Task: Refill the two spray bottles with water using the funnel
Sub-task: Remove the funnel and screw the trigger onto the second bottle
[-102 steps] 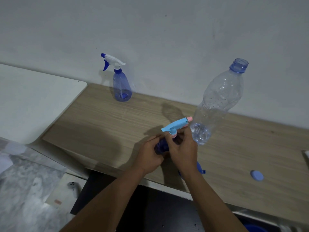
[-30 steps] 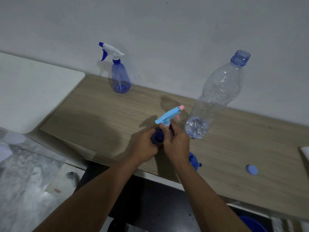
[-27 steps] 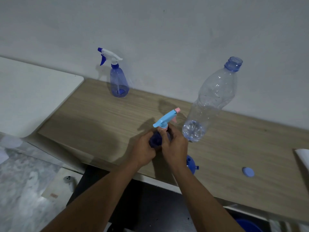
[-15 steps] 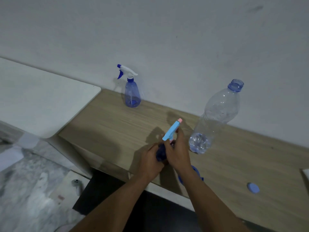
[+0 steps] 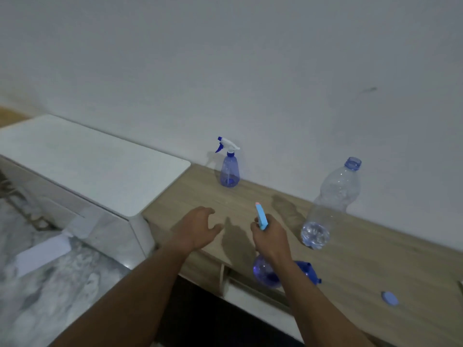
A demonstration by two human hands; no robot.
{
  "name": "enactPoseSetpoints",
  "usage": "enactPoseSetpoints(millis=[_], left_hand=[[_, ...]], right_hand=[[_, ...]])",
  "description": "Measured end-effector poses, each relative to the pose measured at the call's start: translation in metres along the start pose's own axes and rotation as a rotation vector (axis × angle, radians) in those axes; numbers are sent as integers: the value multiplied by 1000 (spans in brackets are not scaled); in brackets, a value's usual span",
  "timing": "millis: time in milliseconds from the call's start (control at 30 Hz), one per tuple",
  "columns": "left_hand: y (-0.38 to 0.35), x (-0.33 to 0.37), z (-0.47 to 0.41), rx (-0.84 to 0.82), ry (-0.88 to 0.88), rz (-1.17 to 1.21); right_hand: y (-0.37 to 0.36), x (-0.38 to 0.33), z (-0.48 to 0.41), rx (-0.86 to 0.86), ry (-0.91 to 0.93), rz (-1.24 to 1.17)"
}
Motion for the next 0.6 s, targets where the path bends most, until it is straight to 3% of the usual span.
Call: enactPoseSetpoints(millis=[333, 600], left_hand=[[41, -29, 44, -110, 55, -148], [51, -37, 73, -116, 71, -154]], right_hand=[[-20, -6, 65, -128, -107, 153], [-1, -7, 86, -42, -160, 252]])
Point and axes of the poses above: each hand's wrist, its own z-axis away from the middle knuckle, its own y-axis out of the back of the hand, x = y × z, the point moved 7 cm from there along -z, towards the middle knuckle, and after that the axes turned 3 degrees about x, right-handed, at the moved point
